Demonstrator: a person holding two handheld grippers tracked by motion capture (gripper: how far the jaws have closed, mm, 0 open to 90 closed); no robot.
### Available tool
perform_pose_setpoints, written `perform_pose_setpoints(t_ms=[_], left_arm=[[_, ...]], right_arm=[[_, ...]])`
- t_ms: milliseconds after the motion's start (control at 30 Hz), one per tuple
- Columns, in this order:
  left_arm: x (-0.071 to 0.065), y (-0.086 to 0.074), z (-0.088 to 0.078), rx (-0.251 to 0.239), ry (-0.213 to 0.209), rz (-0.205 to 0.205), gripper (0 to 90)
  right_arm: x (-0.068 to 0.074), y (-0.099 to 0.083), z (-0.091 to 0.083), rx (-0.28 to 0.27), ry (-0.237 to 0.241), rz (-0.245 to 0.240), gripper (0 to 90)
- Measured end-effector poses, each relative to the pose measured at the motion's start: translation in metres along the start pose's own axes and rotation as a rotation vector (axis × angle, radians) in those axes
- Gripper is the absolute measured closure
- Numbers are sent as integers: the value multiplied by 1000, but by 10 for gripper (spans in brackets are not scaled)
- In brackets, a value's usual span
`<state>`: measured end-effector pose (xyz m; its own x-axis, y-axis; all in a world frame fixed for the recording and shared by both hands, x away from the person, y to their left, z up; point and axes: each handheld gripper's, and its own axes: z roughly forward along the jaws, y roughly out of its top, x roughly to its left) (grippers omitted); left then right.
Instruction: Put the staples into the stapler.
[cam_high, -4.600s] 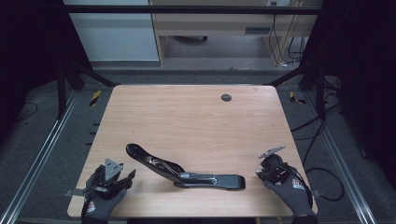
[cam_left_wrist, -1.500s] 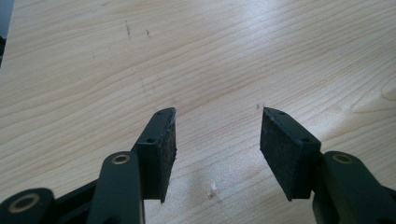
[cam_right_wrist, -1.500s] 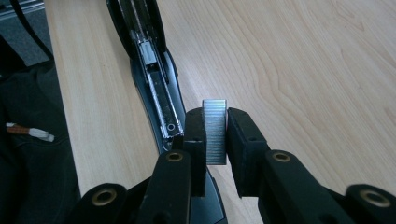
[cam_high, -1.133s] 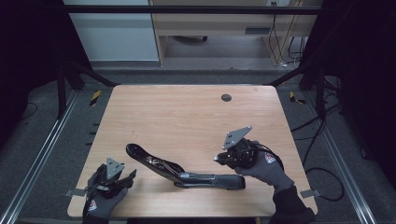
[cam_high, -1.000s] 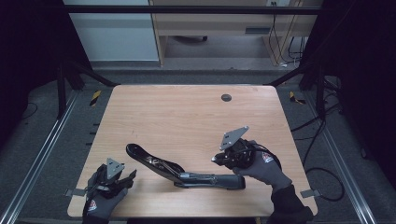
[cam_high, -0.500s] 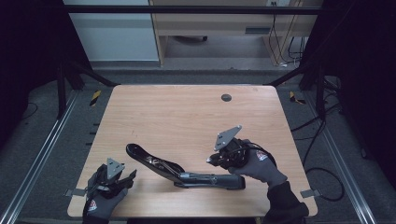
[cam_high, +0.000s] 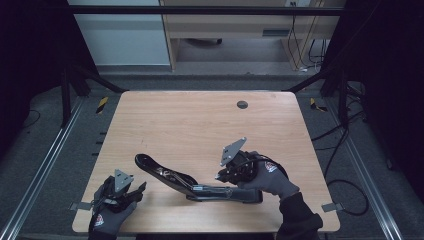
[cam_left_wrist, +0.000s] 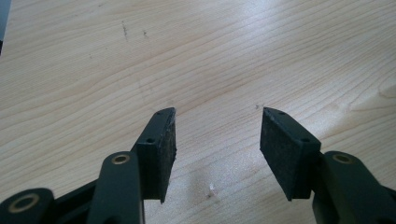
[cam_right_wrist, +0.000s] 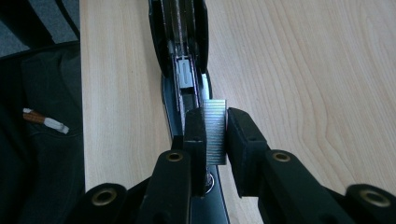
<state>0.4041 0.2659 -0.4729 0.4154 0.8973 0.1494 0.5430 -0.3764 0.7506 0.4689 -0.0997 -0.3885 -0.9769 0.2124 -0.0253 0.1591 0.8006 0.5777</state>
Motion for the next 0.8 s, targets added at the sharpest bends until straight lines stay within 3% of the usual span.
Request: perform_pose_setpoints(t_ms=[800], left_arm=[[0, 0, 0, -2, 1, 1, 454]], right_arm=[[1, -1, 13, 33, 11, -7, 783]])
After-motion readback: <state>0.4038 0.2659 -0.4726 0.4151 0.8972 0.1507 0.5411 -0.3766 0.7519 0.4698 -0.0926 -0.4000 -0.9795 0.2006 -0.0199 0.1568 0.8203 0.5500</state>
